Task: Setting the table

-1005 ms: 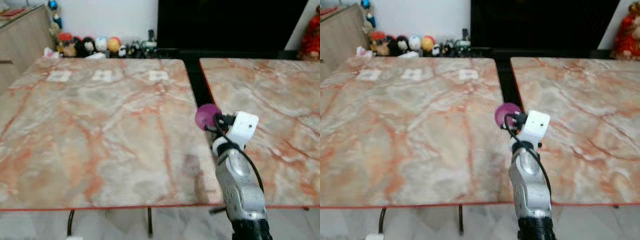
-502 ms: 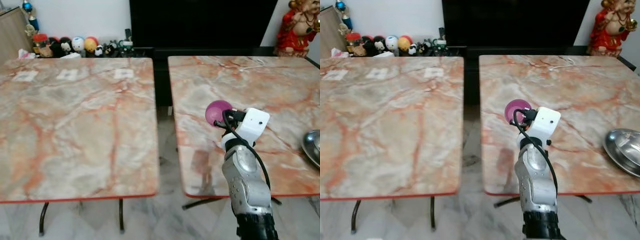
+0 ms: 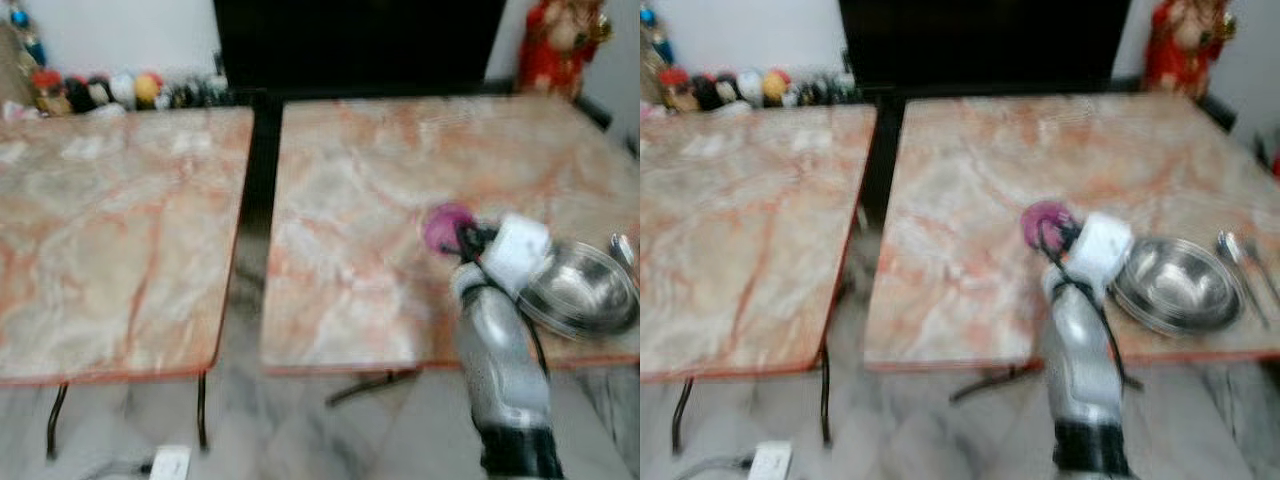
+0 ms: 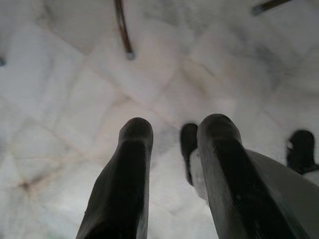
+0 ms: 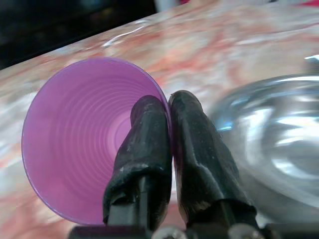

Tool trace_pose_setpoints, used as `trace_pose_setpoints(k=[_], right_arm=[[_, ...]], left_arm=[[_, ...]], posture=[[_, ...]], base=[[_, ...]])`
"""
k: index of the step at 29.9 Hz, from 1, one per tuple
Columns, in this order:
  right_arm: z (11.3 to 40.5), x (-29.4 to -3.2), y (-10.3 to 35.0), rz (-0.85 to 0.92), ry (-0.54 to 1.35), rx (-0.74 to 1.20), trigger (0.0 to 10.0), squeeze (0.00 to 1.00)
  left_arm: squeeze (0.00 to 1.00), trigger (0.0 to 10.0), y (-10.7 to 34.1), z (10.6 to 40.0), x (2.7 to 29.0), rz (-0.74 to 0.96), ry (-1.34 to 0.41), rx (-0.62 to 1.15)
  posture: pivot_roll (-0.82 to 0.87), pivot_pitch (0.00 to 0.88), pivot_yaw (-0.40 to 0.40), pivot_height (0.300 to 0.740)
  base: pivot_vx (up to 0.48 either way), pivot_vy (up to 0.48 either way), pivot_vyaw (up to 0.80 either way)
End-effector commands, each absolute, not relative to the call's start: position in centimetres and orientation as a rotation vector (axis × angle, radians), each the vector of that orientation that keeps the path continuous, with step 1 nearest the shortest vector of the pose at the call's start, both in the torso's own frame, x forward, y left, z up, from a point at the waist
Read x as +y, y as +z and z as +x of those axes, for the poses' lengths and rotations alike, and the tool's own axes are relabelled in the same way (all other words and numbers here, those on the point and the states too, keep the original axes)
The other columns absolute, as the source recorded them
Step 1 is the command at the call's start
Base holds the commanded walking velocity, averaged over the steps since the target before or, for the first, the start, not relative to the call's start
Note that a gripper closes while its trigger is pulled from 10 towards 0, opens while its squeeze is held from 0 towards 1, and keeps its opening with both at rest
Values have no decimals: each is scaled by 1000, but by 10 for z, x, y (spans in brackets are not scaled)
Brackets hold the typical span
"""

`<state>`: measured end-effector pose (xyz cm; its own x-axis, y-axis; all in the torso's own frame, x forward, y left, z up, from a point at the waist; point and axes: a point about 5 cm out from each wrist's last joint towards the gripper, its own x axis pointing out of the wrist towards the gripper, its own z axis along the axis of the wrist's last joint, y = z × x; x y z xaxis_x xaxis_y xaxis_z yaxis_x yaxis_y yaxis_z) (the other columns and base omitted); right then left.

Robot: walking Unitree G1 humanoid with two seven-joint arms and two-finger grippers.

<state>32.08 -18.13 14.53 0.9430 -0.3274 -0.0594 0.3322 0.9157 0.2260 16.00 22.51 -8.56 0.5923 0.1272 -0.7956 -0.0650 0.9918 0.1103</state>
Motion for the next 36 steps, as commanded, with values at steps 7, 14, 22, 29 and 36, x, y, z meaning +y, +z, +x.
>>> trace_pose_setpoints(k=[7,14,22,29,36], right_arm=[[323,-182,146,253,-390,40,10000,0],[325,-178,146,260,-370,41,10000,0],[331,-161,146,258,-245,63,10000,0],[333,-160,148,252,-245,63,10000,0],[333,-154,149,305,-248,103,10000,0]], left_arm=[[0,10000,-88,154,228,77,130,963],[0,10000,-88,146,239,75,144,967],[0,10000,-88,145,240,78,151,968],[0,10000,-89,148,233,75,143,967],[0,10000,-88,149,236,78,145,976]], posture=[[-65,4,11,740],[-63,6,9,740],[-61,8,8,740],[-59,9,5,740],[-60,10,7,740]], base=[[126,0,-72],[335,0,-187],[207,0,0],[0,0,0],[0,0,0]])
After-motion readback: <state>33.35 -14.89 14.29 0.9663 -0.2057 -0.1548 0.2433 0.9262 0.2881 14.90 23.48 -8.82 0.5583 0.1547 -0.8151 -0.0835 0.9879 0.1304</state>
